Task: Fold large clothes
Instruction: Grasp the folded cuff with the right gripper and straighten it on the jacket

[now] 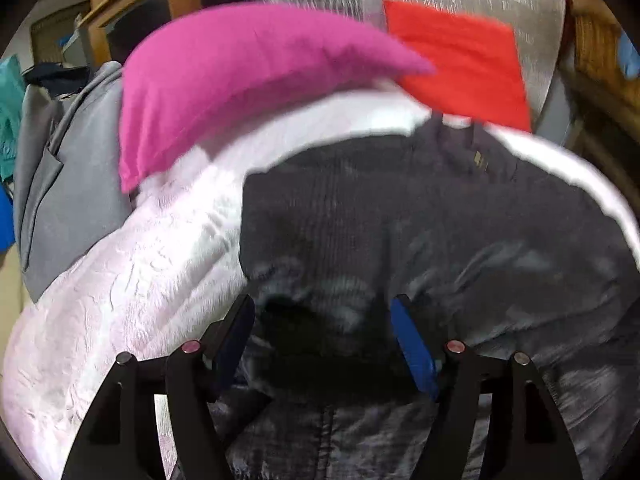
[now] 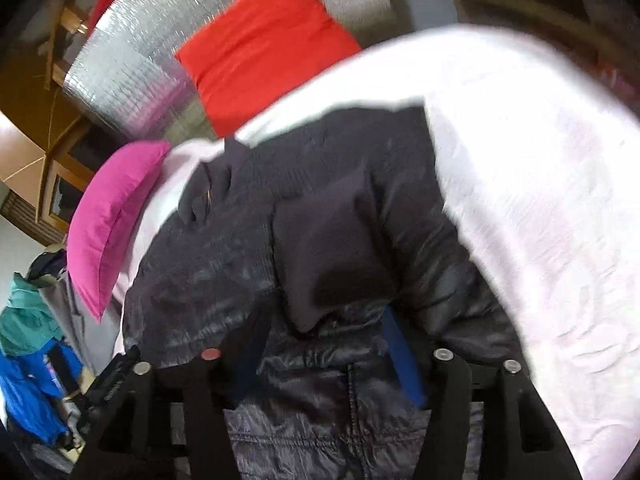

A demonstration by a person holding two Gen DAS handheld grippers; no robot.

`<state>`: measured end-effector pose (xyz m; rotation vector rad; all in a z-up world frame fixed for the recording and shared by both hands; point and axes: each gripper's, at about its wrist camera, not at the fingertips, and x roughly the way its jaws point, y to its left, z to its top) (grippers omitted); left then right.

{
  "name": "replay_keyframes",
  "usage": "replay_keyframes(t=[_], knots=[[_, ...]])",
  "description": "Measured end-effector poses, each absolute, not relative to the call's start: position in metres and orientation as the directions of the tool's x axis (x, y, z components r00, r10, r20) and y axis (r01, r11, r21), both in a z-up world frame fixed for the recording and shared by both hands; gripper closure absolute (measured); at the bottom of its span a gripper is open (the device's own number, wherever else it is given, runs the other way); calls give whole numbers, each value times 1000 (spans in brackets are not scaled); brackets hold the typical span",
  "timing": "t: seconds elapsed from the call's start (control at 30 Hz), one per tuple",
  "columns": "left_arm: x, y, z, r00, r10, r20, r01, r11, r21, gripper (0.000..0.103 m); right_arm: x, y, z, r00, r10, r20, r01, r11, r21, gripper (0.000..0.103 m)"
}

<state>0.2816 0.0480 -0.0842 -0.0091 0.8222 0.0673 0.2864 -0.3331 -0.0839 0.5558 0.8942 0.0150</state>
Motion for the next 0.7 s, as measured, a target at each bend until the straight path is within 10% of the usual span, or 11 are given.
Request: replay_keyframes(t=[0.7], knots=[[316, 6, -112, 599, 40, -800, 13, 998, 60, 28, 359, -284, -100, 631, 290, -719, 139, 870, 472, 34]])
